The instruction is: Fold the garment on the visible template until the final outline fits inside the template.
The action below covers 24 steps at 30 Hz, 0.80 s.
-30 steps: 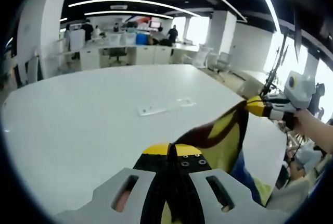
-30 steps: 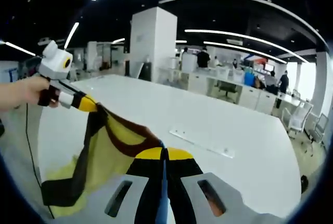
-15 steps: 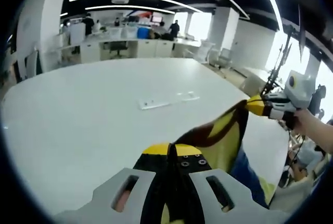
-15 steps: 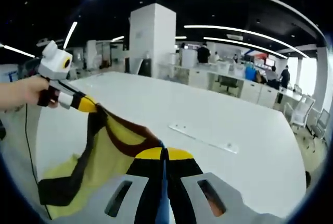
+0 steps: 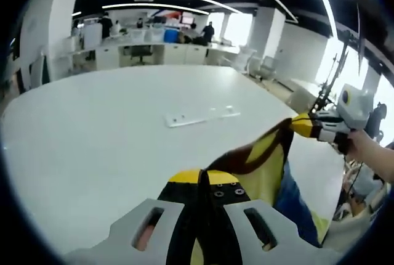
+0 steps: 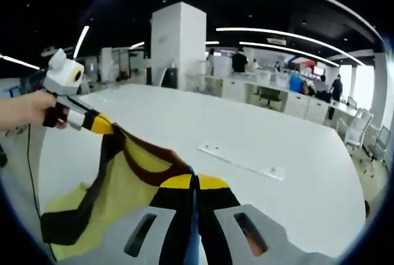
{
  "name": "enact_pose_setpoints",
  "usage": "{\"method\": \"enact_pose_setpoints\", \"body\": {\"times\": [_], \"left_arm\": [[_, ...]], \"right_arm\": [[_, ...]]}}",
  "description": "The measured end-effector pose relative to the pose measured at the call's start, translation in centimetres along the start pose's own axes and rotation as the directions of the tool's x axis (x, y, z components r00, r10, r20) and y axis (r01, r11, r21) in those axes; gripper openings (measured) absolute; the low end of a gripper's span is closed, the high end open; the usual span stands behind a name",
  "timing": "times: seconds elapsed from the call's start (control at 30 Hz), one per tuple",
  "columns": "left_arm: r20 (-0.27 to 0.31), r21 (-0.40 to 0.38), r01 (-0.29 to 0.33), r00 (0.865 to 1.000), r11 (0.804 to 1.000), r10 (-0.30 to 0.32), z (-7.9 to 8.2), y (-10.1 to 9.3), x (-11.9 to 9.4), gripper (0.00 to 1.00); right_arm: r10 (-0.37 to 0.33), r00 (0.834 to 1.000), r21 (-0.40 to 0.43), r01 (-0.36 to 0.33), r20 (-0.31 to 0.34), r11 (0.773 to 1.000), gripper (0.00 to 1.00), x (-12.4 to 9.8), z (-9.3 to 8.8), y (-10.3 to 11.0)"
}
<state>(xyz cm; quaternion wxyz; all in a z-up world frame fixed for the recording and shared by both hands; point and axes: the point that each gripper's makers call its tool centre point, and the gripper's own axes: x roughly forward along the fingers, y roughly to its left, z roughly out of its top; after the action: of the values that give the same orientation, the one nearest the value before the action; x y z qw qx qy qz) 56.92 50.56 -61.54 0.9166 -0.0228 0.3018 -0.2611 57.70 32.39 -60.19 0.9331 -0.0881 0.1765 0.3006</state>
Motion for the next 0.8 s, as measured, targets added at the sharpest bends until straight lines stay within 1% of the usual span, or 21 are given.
{"method": "enact_pose_setpoints", "body": {"times": [0.47, 0.6, 0.8], "left_arm": [[-0.011, -0.024, 0.002, 1.0, 1.0, -0.002, -0.8, 1.0, 1.8, 0.0], [-0.014, -0.047, 0.009, 1.0, 0.999, -0.009, -1.1, 1.3, 2.4, 0.0], [-0.025, -0.052, 0.01, 1.0, 0.999, -0.011, -1.5, 1.7, 3.3, 0.0]], "right_arm": [[0.0, 1.0, 0.006, 0.0, -0.027, 1.0, 0.01, 1.9, -1.5, -0.8], [0.0, 0.999, 0.009, 0.001, -0.045, 1.0, 0.01, 2.5, -2.2, -1.1], [-0.001, 0.998, 0.014, 0.002, -0.062, 1.0, 0.01, 3.2, -3.1, -1.4]]}}
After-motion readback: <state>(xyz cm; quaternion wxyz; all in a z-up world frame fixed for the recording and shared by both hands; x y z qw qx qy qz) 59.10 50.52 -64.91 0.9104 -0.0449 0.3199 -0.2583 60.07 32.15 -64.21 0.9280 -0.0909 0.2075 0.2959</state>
